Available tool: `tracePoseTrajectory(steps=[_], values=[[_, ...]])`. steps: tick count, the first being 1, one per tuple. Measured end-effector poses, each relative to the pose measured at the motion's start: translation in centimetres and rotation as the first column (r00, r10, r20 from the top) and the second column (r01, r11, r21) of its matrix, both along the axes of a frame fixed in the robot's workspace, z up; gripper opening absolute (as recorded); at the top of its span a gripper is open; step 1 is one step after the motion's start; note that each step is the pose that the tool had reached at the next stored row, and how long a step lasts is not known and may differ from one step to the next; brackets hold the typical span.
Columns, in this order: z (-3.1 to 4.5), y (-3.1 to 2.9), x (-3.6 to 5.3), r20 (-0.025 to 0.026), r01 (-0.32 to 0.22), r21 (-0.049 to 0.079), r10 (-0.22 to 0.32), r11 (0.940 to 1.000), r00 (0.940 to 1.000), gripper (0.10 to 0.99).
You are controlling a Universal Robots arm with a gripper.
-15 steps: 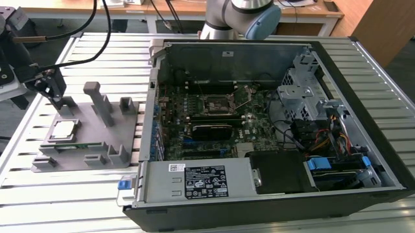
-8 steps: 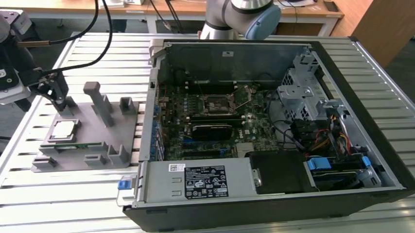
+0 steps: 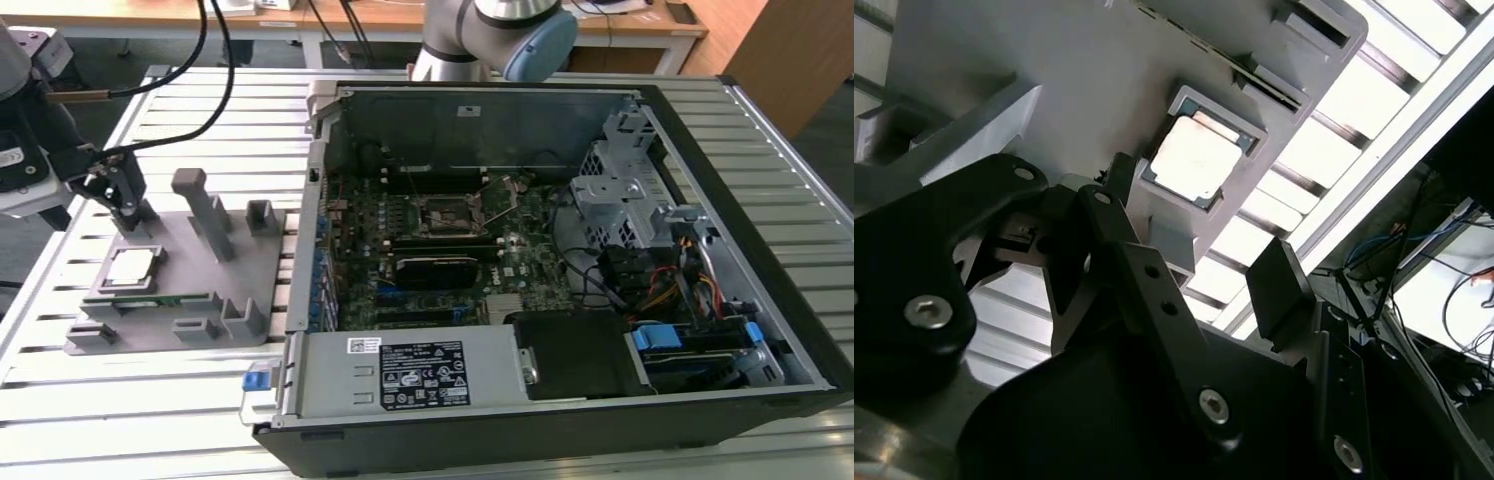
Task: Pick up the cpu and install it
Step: 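Pick up the cpu and move it towards the insertion slot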
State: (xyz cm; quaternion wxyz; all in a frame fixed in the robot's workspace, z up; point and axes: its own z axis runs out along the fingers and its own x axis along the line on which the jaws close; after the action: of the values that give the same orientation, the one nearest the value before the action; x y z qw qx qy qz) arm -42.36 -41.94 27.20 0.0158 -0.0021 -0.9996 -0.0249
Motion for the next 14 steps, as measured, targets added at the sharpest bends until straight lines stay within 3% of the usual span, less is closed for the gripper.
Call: tracePoseTrajectory(steps=[6,14], values=[[-0.75,0.38,-0.34,-0.0001,0.004,0.0,-0.004,1.0,1.0,0.718],[-1.59,0.4,-0.68,0.0,0.005,0.0,-0.005,1.0,1.0,0.718]])
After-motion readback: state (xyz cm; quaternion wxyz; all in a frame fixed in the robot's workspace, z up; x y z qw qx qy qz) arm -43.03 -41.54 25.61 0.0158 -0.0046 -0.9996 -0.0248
